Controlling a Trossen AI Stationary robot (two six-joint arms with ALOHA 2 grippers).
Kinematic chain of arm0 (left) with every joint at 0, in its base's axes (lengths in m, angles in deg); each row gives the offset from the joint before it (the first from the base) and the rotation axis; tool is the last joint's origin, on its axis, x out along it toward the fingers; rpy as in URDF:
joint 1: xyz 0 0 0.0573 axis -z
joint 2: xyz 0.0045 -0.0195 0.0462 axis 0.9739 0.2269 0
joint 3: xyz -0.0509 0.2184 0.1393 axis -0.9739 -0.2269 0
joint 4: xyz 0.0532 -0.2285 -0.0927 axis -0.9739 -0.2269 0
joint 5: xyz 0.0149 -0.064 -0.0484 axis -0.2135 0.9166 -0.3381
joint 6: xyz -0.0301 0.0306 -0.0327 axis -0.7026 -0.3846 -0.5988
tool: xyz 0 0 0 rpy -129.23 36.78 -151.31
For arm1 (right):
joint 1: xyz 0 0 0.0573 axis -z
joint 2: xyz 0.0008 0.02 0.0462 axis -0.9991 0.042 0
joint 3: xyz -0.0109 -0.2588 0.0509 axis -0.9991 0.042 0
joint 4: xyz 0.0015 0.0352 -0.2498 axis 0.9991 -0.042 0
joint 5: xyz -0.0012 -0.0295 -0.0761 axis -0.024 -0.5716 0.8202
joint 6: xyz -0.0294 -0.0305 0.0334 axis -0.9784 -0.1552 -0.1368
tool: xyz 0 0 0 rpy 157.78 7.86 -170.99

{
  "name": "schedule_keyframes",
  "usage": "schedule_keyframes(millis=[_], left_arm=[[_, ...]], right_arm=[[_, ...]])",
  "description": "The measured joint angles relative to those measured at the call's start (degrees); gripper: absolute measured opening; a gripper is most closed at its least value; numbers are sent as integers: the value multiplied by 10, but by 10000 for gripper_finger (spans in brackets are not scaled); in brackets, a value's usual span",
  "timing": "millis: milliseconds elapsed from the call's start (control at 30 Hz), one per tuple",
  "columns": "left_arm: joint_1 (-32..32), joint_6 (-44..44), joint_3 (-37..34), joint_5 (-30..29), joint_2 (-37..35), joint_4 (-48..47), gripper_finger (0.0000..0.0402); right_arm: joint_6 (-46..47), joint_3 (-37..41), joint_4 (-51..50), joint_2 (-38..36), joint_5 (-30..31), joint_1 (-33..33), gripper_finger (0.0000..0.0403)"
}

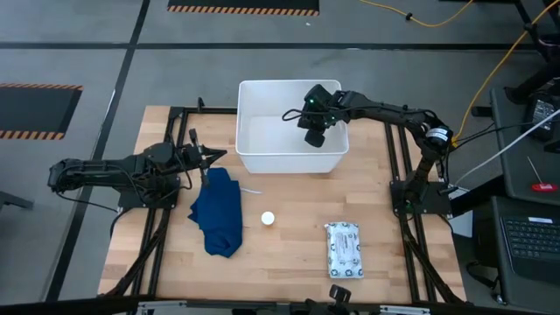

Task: Pick & place medical supplies in basket/bin
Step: Put the black bandage into the white bin, then put the blue gown into the white bin

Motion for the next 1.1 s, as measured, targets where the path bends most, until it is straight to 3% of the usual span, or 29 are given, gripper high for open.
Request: schedule_keyframes(millis=[633,1100], left_arm=[[0,0,0,0,0,0,4],[0,0,0,0,0,0,4]], right_arm=[[2,0,-9,0,-24,0,89],[-1,0,-16,0,-24,0,222]])
